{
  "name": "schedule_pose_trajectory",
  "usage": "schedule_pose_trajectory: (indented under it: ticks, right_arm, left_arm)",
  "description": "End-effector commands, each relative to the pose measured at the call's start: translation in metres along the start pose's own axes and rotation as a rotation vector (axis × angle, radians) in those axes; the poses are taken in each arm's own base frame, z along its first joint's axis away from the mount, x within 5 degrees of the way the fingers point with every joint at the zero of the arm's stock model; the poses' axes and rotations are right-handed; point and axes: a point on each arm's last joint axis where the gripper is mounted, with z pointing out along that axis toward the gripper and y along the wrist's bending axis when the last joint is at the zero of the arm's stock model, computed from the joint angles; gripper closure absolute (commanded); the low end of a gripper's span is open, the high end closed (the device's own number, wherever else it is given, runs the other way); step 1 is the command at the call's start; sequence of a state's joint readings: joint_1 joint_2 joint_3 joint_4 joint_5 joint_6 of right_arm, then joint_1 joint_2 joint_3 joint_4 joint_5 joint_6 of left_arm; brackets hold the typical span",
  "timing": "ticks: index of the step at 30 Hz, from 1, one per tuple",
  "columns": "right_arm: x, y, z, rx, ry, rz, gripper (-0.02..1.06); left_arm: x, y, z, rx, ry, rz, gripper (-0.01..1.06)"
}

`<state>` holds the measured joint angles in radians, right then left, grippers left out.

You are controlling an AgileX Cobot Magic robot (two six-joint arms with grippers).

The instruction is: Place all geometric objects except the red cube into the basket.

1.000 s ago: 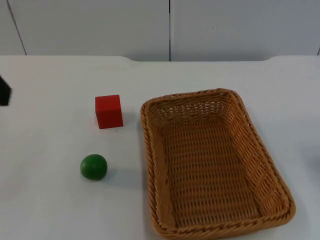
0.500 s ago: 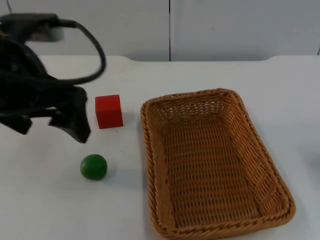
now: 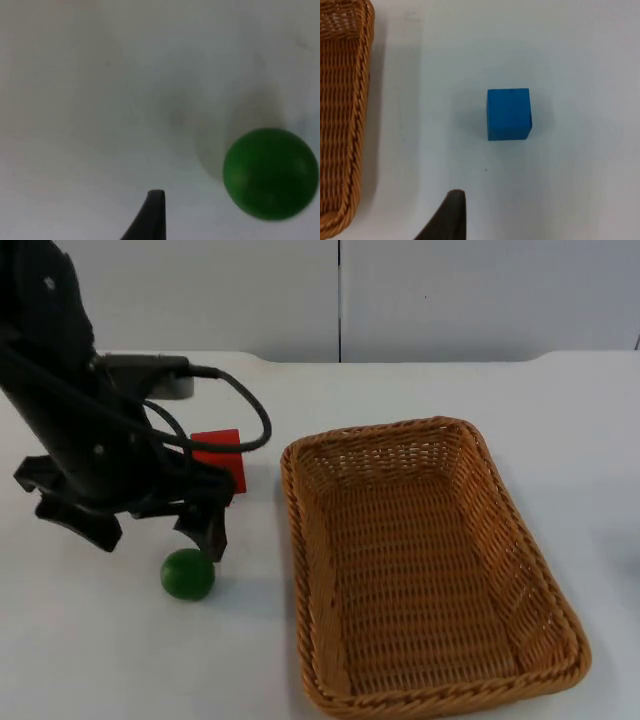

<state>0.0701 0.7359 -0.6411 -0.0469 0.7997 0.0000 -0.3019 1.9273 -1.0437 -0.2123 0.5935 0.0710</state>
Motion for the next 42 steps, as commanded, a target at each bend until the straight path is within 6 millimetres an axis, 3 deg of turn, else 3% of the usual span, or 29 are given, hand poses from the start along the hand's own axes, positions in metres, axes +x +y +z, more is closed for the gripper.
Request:
schedule_pose_trajectory:
  ticks: [1,11,15,19,23,24,26,27,29,30,35,36,39,42]
  right_arm:
    - [-0.002,-0.001,-0.001,0.008,-0.023,0.004,-0.01]
    - [-0.003,-0.001,-0.001,0.008,-0.033,0.004,-0.01]
    - [-0.003,-0.001,-0.001,0.008,-0.035,0.004,-0.01]
    - [-0.004,-0.001,-0.001,0.008,-0.037,0.004,-0.01]
    - [-0.004,-0.001,-0.001,0.008,-0.037,0.004,-0.01]
    - [-0.004,-0.001,-0.001,0.008,-0.037,0.004,-0.01]
    - [-0.004,-0.001,-0.001,0.008,-0.037,0.004,-0.01]
    - [-0.004,-0.001,-0.001,0.008,-0.037,0.004,-0.01]
    - [-0.004,-0.001,-0.001,0.008,-0.037,0.004,-0.01]
    - [-0.004,-0.001,-0.001,0.008,-0.037,0.004,-0.01]
    - [-0.003,-0.001,-0.001,0.008,-0.033,0.011,-0.01]
    - [-0.003,-0.001,-0.001,0.008,-0.033,0.011,-0.01]
    - [-0.003,-0.001,-0.001,0.008,-0.033,0.013,-0.01]
    - [-0.003,-0.001,-0.001,0.008,-0.031,0.014,-0.01]
  left_arm:
    - [-0.005,-0.003,0.008,0.011,-0.011,-0.024,0.16]
    - [-0.002,-0.004,0.044,0.013,0.016,-0.057,0.16]
    - [-0.003,-0.006,0.045,0.013,0.003,-0.052,0.16]
    - [-0.004,-0.007,0.045,0.018,-0.002,-0.059,0.24]
    - [-0.002,-0.008,0.045,0.025,0.018,-0.068,0.72]
    - [-0.002,-0.008,0.045,0.025,0.018,-0.068,0.72]
    - [-0.002,-0.009,0.038,0.035,0.026,-0.063,0.98]
    - [-0.001,-0.01,0.032,0.036,0.031,-0.034,1.05]
    - [-0.002,-0.013,0.012,0.038,0.011,0.005,1.05]
    - [-0.002,-0.013,0.012,0.038,0.011,0.005,1.05]
    - [0.003,-0.025,-0.051,0.113,-0.036,0.128,1.05]
    - [0.003,-0.025,-0.051,0.113,-0.036,0.128,1.05]
    - [0.006,-0.037,-0.08,0.184,-0.095,0.169,1.05]
    - [0.005,-0.047,-0.086,0.188,-0.143,0.194,1.05]
